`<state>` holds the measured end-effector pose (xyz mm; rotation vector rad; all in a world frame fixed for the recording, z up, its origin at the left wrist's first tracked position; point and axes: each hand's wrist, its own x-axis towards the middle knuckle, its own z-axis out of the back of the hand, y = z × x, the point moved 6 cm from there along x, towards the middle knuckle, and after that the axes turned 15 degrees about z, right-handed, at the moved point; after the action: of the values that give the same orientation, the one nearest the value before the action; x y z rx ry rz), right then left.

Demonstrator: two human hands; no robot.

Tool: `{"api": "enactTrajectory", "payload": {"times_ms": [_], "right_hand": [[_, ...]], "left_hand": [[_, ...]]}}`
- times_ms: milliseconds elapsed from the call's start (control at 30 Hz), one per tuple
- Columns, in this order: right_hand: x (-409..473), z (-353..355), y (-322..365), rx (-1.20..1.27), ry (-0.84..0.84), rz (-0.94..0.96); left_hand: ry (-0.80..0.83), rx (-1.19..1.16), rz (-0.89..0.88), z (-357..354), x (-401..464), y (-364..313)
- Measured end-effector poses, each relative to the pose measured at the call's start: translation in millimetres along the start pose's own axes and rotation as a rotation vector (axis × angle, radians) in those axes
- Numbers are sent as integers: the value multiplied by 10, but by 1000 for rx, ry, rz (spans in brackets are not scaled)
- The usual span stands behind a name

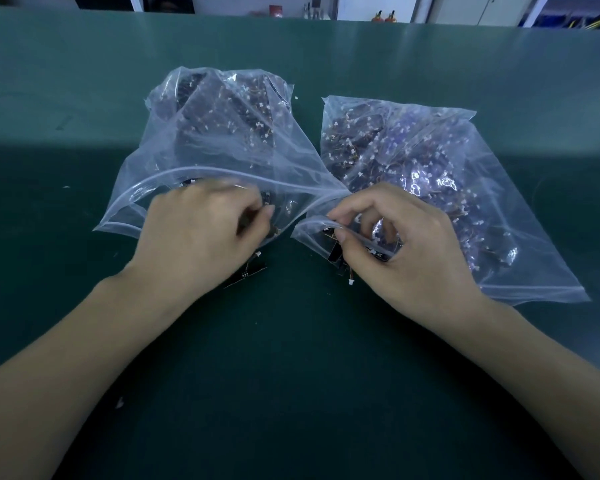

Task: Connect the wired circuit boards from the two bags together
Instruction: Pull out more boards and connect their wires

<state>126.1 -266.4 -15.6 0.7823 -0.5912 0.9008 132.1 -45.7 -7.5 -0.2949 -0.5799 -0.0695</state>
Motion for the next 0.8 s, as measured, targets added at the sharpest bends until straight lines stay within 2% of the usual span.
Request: {"api": "enactTrajectory", "payload": {"times_ms": [200, 400, 800], "right_hand": [[-2, -2, 4, 7, 8, -13], [-15, -12, -8, 16, 27, -33], [-27, -29, -29, 23, 37, -36]], "left_hand": [[119, 103, -59, -153, 12, 16], [184, 98, -57, -256, -25, 66], [134, 63, -20, -97, 23, 29]]}}
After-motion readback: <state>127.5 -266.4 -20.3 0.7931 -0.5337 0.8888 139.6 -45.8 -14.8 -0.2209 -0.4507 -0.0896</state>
